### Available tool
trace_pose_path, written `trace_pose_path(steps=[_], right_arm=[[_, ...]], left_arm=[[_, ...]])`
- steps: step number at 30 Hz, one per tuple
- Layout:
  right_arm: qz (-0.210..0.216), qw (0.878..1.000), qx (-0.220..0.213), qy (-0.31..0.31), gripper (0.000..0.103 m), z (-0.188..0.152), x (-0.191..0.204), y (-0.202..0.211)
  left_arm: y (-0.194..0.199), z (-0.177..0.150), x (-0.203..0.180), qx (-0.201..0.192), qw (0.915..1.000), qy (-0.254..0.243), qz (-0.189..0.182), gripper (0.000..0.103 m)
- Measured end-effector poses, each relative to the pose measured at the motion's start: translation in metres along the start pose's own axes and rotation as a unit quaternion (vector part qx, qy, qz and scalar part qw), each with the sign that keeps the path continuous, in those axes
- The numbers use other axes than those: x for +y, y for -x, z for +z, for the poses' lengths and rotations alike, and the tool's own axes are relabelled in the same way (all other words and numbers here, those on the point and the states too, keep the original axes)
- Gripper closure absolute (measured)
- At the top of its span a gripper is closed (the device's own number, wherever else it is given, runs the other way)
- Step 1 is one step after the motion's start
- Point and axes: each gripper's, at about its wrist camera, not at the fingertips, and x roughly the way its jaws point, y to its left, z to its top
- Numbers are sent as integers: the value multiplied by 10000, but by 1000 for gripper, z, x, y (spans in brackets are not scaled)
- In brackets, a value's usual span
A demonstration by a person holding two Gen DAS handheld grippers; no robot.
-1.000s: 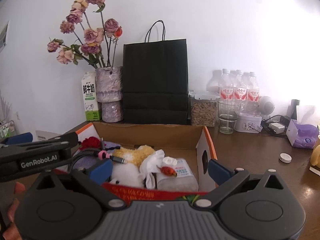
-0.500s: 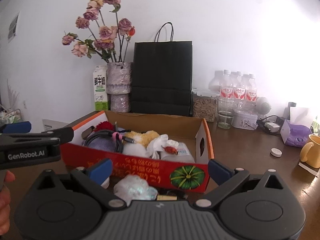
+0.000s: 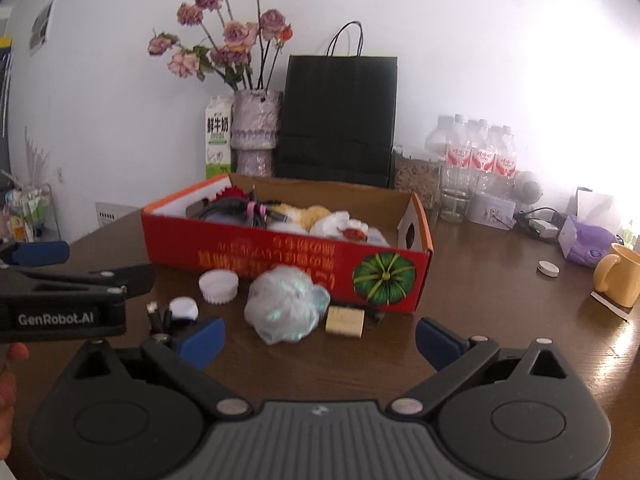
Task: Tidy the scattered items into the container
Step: 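Lift both tools out of the box back toward the table, then grasp the small black cable with the left tool while the right tool grasps the mesh bath puff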
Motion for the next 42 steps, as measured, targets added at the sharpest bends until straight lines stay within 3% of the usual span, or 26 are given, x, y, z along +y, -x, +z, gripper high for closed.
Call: trace_pose_path(steps=[18, 27, 33, 36, 38, 42], right_arm=[[-70, 9992, 314, -237, 1, -14, -20, -15], [-122, 9984, 465, -298, 1, -16, -29, -24], [-117, 9981, 503, -326, 1, -18, -31, -27], [-102, 9981, 517, -319, 1, -19, -30, -28], [-97, 9980, 529, -321, 1, -19, -30, -28], [-95, 9979, 543, -327, 1, -20, -30, -28]], left_arm=[[-15, -8, 2, 424, 9987, -261, 63, 0], [-47, -9, -11, 1126, 9927, -385, -202, 3], [-64, -11, -19, 1401, 9894, -302, -226, 13], [-66, -12, -20, 1401, 9896, -228, -251, 24], [-65, -12, -20, 1378, 9898, -181, -323, 39], [-60, -12, -22, 1305, 9905, -168, -391, 46]])
